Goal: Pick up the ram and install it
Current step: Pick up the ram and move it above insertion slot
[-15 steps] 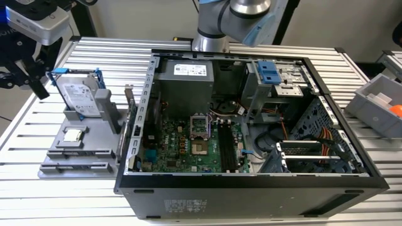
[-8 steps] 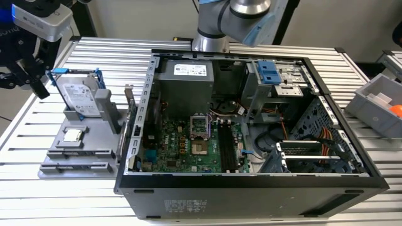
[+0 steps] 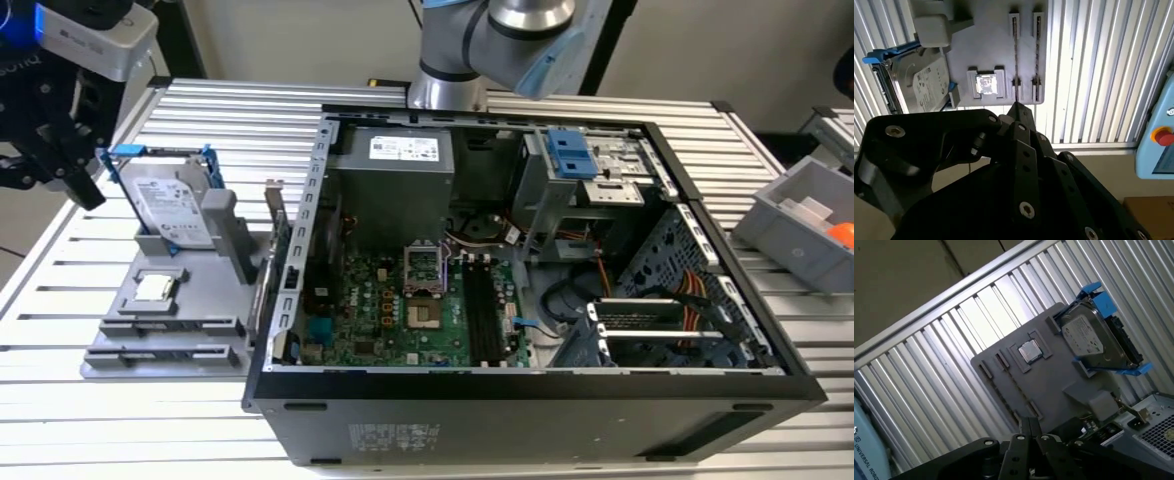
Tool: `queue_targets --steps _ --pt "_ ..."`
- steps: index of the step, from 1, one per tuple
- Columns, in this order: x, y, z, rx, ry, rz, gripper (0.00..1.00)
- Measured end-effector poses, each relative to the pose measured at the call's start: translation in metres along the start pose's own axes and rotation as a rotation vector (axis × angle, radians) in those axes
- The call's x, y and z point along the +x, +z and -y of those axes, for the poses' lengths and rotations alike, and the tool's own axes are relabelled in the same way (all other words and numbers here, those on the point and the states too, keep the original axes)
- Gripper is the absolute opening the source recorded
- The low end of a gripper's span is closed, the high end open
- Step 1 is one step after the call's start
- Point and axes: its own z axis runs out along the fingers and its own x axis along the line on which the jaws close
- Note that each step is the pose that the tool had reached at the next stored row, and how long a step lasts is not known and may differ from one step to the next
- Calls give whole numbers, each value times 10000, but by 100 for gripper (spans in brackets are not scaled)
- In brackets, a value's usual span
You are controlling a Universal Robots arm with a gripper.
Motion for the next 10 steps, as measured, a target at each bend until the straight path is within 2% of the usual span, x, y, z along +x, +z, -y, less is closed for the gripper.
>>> queue_targets --steps 5,10 --pt "-1 0 -1 -12 -583 -23 0" --pt "-1 1 -1 -27 -1332 -53 0"
